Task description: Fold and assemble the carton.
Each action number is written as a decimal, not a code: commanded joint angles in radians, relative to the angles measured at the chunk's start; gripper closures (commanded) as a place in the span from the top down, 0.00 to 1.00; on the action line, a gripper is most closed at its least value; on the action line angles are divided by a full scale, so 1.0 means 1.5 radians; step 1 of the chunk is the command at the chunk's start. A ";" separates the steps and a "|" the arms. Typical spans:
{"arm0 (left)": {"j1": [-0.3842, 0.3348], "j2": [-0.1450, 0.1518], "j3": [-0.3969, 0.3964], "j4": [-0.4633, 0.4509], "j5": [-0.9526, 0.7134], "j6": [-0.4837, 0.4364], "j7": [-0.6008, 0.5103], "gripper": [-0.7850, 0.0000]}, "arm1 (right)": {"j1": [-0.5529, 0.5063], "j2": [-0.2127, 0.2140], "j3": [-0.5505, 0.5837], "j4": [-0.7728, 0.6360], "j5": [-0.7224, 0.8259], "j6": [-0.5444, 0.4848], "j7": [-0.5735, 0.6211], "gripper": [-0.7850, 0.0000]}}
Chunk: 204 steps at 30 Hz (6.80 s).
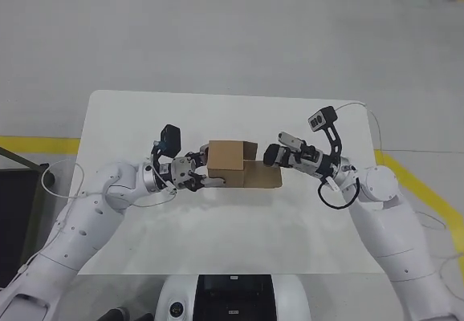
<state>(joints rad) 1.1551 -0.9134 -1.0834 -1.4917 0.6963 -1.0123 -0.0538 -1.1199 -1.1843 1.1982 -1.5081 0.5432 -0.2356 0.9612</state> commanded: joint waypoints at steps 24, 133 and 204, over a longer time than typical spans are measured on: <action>0.005 0.003 0.001 -0.009 0.008 0.000 0.006 0.44 | 0.044 -0.019 -0.064 0.043 0.062 -0.031 0.047 1.00; 0.004 -0.002 -0.053 -0.014 0.035 0.005 0.140 0.34 | -0.026 -0.025 0.007 0.110 0.114 0.085 0.007 0.91; 0.018 -0.037 -0.077 -0.024 0.168 0.004 0.159 0.34 | -0.020 -0.040 -0.009 0.070 0.143 0.056 0.021 0.45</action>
<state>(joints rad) 1.1830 -0.9673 -1.1986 -1.5309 0.9460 -1.0077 0.1797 -1.1451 -1.2446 1.1787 -1.4006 0.7500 -0.1452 0.9956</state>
